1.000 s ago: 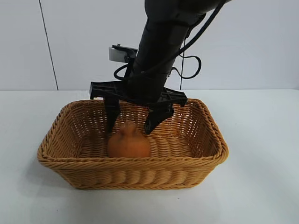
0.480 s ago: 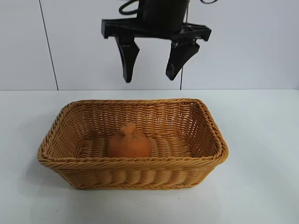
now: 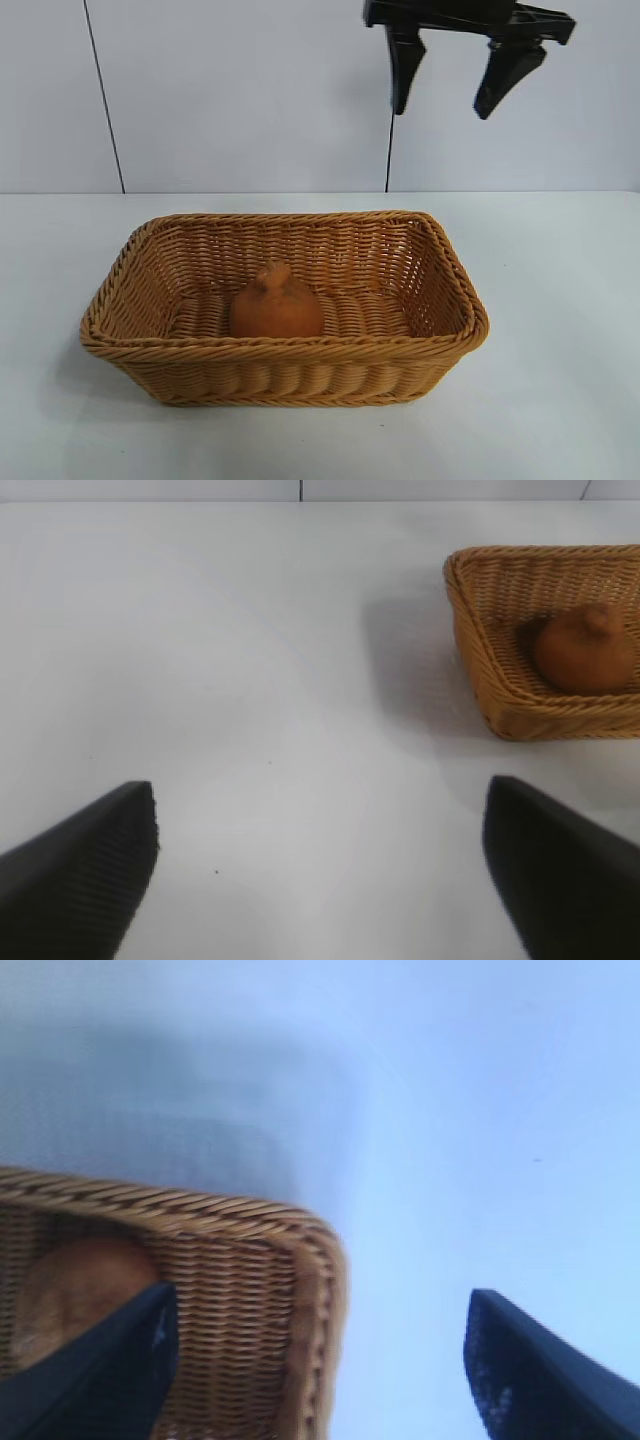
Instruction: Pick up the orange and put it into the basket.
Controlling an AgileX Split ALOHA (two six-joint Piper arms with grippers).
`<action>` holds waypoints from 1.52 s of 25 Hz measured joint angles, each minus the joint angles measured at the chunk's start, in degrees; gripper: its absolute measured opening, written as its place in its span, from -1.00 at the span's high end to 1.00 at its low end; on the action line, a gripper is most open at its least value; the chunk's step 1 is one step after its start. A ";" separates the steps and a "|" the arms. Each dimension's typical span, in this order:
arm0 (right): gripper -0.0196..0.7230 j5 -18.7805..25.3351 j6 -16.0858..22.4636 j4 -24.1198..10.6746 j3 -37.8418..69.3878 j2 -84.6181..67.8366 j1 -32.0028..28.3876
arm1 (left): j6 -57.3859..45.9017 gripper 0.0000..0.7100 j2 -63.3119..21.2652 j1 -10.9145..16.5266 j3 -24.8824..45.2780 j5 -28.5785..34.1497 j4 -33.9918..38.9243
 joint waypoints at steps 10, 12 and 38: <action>-0.52 0.01 -0.96 2.11 2.82 -1.43 -1.98 | 0.00 -0.77 0.00 0.00 0.00 0.00 0.00; -0.52 -0.04 -1.42 2.56 7.10 -3.82 -1.98 | 0.00 -0.77 0.00 0.00 0.00 0.00 0.00; -0.52 -10.67 -5.38 2.56 74.70 -69.85 -1.98 | 0.00 -0.77 0.00 0.00 0.00 0.00 0.00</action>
